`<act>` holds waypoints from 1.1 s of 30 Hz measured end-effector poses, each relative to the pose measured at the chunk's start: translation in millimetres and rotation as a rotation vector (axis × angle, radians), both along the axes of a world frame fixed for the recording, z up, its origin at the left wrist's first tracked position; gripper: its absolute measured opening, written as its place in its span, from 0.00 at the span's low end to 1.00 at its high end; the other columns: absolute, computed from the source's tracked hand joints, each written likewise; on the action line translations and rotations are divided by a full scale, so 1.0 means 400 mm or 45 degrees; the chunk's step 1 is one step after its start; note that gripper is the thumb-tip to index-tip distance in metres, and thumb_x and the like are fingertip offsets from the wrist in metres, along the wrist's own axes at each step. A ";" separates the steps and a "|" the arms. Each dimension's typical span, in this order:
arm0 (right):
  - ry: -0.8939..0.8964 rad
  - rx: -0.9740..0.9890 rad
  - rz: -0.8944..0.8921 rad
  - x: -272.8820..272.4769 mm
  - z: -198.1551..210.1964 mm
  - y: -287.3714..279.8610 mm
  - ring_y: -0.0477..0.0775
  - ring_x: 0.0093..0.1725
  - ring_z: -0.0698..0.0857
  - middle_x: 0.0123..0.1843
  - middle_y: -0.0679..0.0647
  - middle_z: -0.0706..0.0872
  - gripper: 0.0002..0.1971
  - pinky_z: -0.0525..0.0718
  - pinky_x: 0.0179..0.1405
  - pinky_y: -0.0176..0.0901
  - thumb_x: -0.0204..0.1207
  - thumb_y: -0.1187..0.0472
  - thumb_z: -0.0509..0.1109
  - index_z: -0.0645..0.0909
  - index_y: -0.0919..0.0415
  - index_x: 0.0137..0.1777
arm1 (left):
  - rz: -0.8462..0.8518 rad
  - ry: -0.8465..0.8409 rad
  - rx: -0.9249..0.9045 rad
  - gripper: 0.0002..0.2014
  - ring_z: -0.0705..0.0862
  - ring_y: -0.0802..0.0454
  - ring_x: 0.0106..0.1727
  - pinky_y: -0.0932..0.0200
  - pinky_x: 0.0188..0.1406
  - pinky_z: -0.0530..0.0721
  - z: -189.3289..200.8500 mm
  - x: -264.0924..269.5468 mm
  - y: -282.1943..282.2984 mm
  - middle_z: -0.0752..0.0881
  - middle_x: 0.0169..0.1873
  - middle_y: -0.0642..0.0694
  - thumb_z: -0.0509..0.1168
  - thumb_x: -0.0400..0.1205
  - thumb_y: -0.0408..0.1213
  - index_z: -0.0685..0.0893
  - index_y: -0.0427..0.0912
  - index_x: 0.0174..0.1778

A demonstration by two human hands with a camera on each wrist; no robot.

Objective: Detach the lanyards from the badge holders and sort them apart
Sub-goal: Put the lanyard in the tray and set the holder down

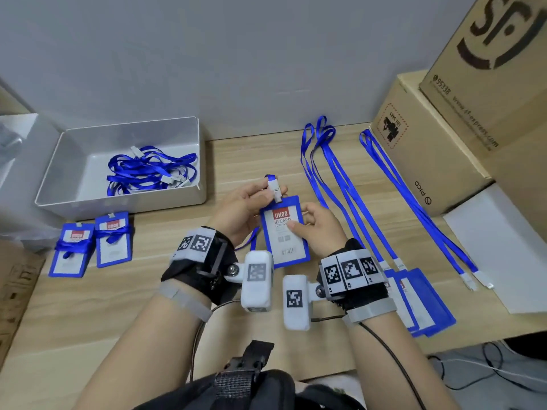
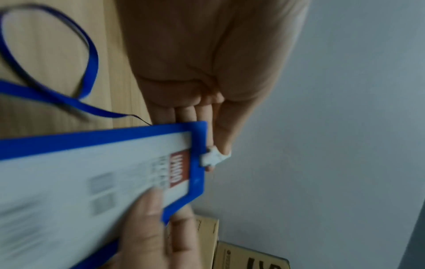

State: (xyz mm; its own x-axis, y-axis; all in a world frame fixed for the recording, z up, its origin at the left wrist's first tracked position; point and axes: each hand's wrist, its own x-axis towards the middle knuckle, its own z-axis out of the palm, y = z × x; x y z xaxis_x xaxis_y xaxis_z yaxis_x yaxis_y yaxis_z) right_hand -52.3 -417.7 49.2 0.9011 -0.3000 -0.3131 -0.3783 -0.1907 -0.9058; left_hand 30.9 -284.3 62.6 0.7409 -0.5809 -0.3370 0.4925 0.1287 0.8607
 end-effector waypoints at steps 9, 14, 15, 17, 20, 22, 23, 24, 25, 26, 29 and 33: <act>0.240 0.093 0.002 -0.146 -0.085 -0.137 0.61 0.53 0.87 0.49 0.59 0.88 0.11 0.85 0.55 0.60 0.73 0.66 0.71 0.77 0.47 0.39 | -0.219 -0.053 0.202 0.11 0.86 0.60 0.32 0.62 0.41 0.87 0.028 0.145 -0.186 0.80 0.22 0.58 0.49 0.87 0.33 0.76 0.44 0.45; 0.360 0.043 0.027 -0.223 -0.122 -0.202 0.63 0.46 0.87 0.35 0.59 0.87 0.07 0.86 0.49 0.52 0.72 0.63 0.73 0.81 0.48 0.39 | -0.196 -0.145 0.312 0.13 0.82 0.58 0.27 0.57 0.43 0.82 -0.001 0.231 -0.260 0.77 0.19 0.56 0.49 0.87 0.31 0.72 0.43 0.38; 0.379 0.025 0.016 -0.243 -0.135 -0.211 0.61 0.41 0.86 0.29 0.55 0.85 0.07 0.84 0.47 0.49 0.72 0.62 0.73 0.81 0.48 0.40 | -0.208 -0.169 0.362 0.13 0.82 0.58 0.27 0.56 0.45 0.81 -0.013 0.249 -0.268 0.78 0.18 0.56 0.49 0.87 0.31 0.72 0.43 0.37; 0.389 0.000 -0.045 -0.286 -0.151 -0.222 0.59 0.34 0.79 0.25 0.56 0.78 0.05 0.80 0.43 0.47 0.72 0.62 0.72 0.82 0.49 0.43 | -0.217 -0.206 0.469 0.13 0.84 0.60 0.28 0.56 0.47 0.81 -0.035 0.283 -0.285 0.78 0.18 0.57 0.49 0.87 0.30 0.73 0.45 0.38; 0.424 -0.065 -0.189 -0.340 -0.174 -0.220 0.66 0.37 0.75 0.38 0.75 0.78 0.07 0.76 0.42 0.50 0.75 0.58 0.68 0.84 0.57 0.51 | -0.230 -0.294 0.596 0.14 0.83 0.65 0.26 0.62 0.39 0.79 -0.066 0.329 -0.303 0.79 0.17 0.59 0.49 0.86 0.30 0.72 0.47 0.37; 0.422 -0.074 -0.314 -0.377 -0.178 -0.209 0.70 0.44 0.79 0.47 0.78 0.81 0.12 0.75 0.48 0.47 0.77 0.56 0.66 0.83 0.56 0.57 | -0.237 -0.307 0.665 0.15 0.82 0.66 0.24 0.65 0.36 0.78 -0.097 0.364 -0.310 0.79 0.16 0.60 0.50 0.86 0.32 0.72 0.48 0.35; 0.406 -0.062 -0.391 -0.397 -0.175 -0.204 0.70 0.49 0.82 0.49 0.77 0.83 0.13 0.77 0.52 0.49 0.77 0.54 0.65 0.83 0.54 0.58 | -0.235 -0.296 0.698 0.14 0.82 0.66 0.23 0.67 0.34 0.78 -0.116 0.386 -0.313 0.79 0.16 0.60 0.50 0.87 0.33 0.72 0.49 0.35; 0.373 -0.029 -0.470 -0.414 -0.168 -0.197 0.66 0.51 0.84 0.50 0.73 0.86 0.10 0.80 0.55 0.53 0.77 0.53 0.63 0.83 0.50 0.55 | -0.229 -0.287 0.710 0.14 0.82 0.66 0.22 0.67 0.32 0.79 -0.130 0.403 -0.315 0.80 0.16 0.60 0.51 0.87 0.34 0.72 0.50 0.36; 0.343 0.011 -0.544 -0.433 -0.164 -0.187 0.58 0.51 0.87 0.50 0.66 0.88 0.08 0.82 0.57 0.55 0.78 0.57 0.62 0.82 0.45 0.51 | -0.228 -0.285 0.723 0.14 0.82 0.66 0.22 0.67 0.32 0.79 -0.149 0.421 -0.318 0.81 0.16 0.60 0.51 0.87 0.36 0.72 0.50 0.36; 0.304 0.044 -0.600 -0.449 -0.160 -0.176 0.51 0.50 0.88 0.50 0.57 0.90 0.12 0.84 0.56 0.54 0.79 0.61 0.62 0.82 0.42 0.48 | -0.227 -0.304 0.741 0.14 0.82 0.67 0.22 0.67 0.31 0.80 -0.168 0.438 -0.322 0.82 0.16 0.60 0.52 0.87 0.37 0.73 0.50 0.36; 0.251 0.044 -0.711 -0.467 -0.181 -0.133 0.40 0.47 0.88 0.42 0.36 0.91 0.16 0.84 0.52 0.42 0.77 0.67 0.65 0.83 0.41 0.47 | -0.261 -0.454 0.829 0.16 0.81 0.70 0.21 0.72 0.21 0.80 -0.216 0.473 -0.323 0.83 0.21 0.58 0.50 0.87 0.37 0.75 0.52 0.35; 0.344 -0.096 -0.848 -0.424 -0.210 -0.079 0.37 0.29 0.79 0.24 0.32 0.81 0.12 0.75 0.35 0.25 0.71 0.65 0.72 0.80 0.44 0.41 | -0.269 -0.673 0.941 0.18 0.80 0.65 0.22 0.68 0.26 0.76 -0.263 0.525 -0.328 0.82 0.18 0.62 0.52 0.86 0.39 0.82 0.57 0.35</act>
State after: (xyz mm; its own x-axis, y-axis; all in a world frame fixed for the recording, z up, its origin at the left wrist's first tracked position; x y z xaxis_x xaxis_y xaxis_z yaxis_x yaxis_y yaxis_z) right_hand -222.0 -449.3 -34.9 0.4135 -0.7881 -0.4560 -0.6452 0.0998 -0.7575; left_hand 241.1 -415.5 -42.6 0.8067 -0.4940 -0.3244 -0.0357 -0.5886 0.8076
